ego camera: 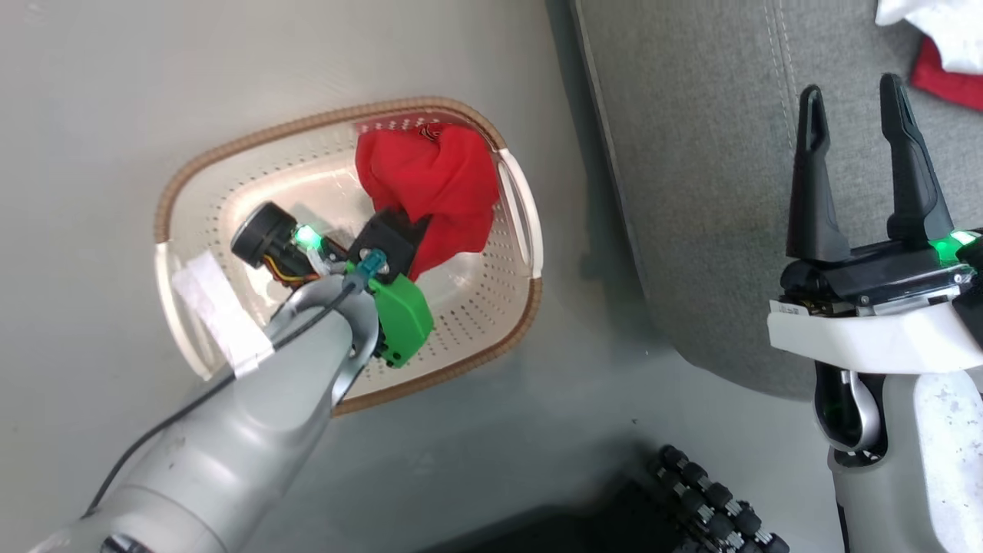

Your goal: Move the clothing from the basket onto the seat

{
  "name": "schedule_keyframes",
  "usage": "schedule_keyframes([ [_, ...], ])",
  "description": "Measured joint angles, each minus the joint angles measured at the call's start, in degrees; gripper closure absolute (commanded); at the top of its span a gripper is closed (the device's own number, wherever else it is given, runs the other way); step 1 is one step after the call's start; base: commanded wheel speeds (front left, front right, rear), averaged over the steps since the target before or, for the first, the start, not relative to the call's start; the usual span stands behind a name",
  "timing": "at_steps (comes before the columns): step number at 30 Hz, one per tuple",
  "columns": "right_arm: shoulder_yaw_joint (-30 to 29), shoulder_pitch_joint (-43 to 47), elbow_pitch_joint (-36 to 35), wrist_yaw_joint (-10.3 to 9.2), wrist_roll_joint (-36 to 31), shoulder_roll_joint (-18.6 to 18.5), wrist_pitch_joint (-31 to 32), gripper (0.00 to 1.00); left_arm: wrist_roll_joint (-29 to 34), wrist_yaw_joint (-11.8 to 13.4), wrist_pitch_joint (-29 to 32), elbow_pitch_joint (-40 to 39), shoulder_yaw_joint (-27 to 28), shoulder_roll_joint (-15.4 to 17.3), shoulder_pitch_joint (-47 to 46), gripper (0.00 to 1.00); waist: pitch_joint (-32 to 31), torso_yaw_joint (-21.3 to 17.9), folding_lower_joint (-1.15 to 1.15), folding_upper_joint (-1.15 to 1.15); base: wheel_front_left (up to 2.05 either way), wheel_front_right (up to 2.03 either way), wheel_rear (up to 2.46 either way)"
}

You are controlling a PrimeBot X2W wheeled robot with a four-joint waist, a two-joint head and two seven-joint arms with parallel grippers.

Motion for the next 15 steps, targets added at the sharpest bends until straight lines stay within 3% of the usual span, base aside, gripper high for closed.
schedule_keyframes([
  [8,-2.24,2.99,-1.42,0.0,-2.18,0.01,3.3,0.0,2.65,2.48,-0.1,-15.08,5.67,1.98,8.5,1.0,-6.9,3.53,0.0,0.0,0.0,0.0,0.0],
  [15,-2.5,5.49,-2.35,0.0,-3.42,-0.09,6.15,0.0,4.97,2.58,-0.09,-26.4,12.58,2.36,15.13,1.0,-12.8,6.73,0.0,0.0,0.0,0.0,0.0],
])
